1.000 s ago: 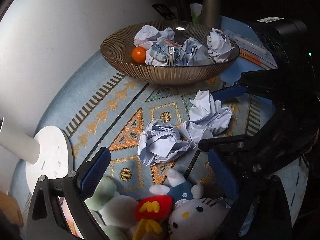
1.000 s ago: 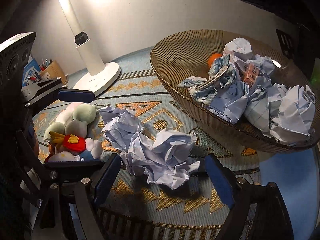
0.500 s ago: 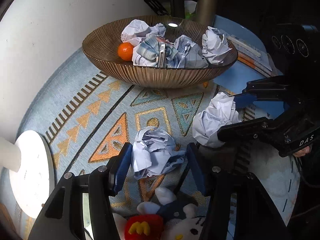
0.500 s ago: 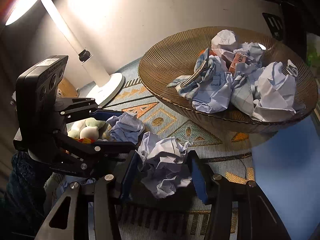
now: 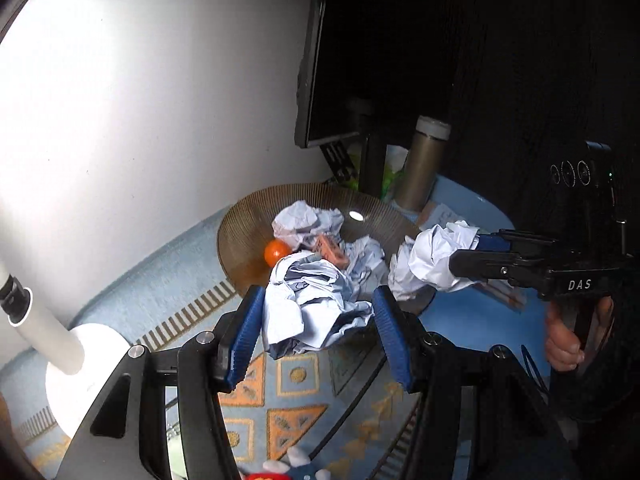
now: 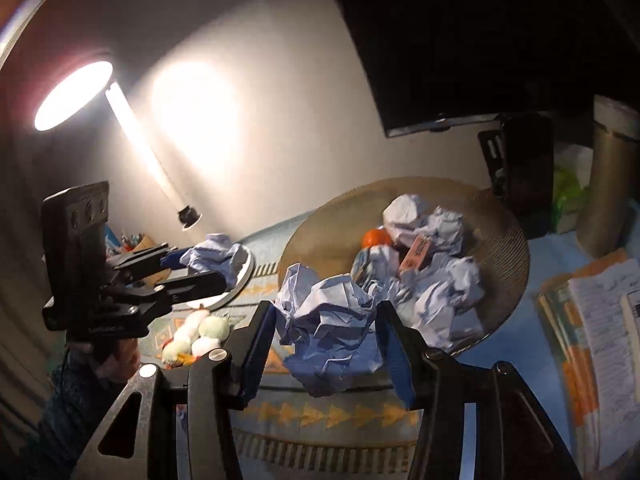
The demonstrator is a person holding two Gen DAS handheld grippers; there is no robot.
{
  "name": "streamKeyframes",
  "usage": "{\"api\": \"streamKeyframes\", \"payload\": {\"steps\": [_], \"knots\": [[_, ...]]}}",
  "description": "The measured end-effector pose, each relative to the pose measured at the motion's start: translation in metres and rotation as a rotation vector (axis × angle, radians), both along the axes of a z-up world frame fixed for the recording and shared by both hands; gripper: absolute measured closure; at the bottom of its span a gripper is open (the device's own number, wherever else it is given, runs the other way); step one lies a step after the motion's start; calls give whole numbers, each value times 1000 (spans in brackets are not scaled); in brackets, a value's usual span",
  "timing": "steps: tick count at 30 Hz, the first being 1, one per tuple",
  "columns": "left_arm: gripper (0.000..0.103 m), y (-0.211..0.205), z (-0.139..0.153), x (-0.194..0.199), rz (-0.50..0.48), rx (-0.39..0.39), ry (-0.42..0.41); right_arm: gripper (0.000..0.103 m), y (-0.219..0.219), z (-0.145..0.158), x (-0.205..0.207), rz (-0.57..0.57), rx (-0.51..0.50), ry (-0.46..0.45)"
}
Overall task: Organize objects
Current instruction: 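Release the left gripper's paper ball into the bowl while the right releases its ball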
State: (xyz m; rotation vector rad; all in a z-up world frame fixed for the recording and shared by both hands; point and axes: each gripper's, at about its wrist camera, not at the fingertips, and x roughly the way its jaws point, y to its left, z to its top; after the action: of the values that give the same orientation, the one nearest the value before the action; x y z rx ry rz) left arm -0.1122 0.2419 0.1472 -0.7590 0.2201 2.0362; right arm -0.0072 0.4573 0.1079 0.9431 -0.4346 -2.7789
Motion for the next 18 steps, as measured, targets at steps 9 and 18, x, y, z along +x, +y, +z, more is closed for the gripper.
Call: {"api": "streamKeyframes", "payload": {"steps": [9,18], "knots": [[50,50,-16,-48,114,-12,-63,52,49,4,-73,-176,-75,-38],[18,68,-39,-57,160,-70,-97,33,48,-10,-96,-184,-39,-64]]}}
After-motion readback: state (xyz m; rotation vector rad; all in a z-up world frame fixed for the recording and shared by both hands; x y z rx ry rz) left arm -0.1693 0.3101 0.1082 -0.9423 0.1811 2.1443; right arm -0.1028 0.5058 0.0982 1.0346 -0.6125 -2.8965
